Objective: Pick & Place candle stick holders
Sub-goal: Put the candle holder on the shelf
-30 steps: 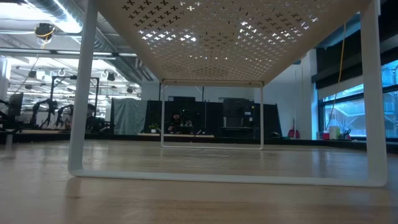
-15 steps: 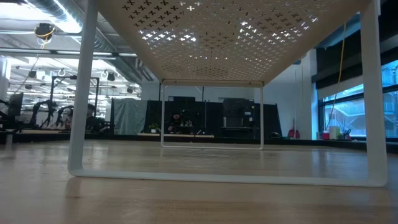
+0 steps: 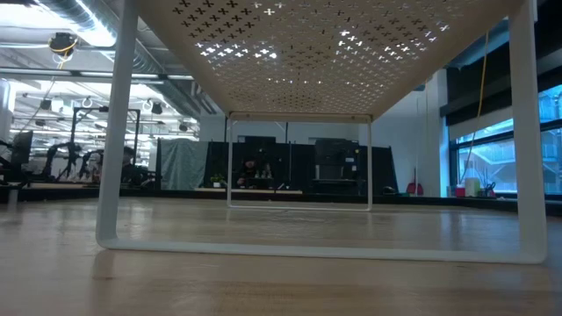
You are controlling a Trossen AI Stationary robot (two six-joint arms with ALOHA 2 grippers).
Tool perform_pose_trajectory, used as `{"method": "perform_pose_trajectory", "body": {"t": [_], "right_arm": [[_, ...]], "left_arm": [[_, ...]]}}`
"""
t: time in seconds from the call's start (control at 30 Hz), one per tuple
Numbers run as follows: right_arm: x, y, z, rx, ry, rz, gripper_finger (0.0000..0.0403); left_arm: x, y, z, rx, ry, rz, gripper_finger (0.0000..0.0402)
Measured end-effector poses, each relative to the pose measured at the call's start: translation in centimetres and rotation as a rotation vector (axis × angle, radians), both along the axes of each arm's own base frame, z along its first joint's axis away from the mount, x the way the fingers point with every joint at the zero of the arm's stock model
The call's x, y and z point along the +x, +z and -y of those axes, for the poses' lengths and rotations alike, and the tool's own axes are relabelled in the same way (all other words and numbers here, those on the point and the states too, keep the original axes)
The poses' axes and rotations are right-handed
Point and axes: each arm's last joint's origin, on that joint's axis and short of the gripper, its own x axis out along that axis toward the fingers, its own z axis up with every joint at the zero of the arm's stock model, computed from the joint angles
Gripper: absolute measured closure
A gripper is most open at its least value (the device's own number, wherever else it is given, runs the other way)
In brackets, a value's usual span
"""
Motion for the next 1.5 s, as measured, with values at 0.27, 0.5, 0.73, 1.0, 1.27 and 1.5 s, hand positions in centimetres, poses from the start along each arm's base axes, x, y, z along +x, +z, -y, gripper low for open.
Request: {"method": "perform_pose_trajectory", "body": {"t": [0.27,0.5,0.73,1.0,1.27,1.5], "right_arm": [[1.9,-0.2,2.4,0.009,-0.001,-0.031,0.0389],[2.6,-0.2,3.5,0.027,0.066,-0.040,0.0389],[3.0,0.4,4.1,0.059,0.045,0.010,0.0389],[3.6,-0.5,5.8,0.087,-0.011,0.016,0.0389],[1.7,-2.0,9.1,0.154,-0.075,0.085,0.0389],[0.4,-4.1,11.5,0.233,-0.125,0.102,0.0389]], "left_arm": [[0.0,0.0,0.0,0.000,0.000,0.000,0.0080],[0.0,0.0,0.0,0.002,0.000,-0.002,0.0080],[0.0,-0.1,0.0,0.006,0.000,-0.009,0.0080],[0.0,-0.1,0.0,0.007,0.000,-0.011,0.0080],[0.0,-0.1,0.0,0.007,0.000,-0.011,0.0080],[0.0,-0.1,0.0,0.008,0.002,-0.011,0.0080]]}}
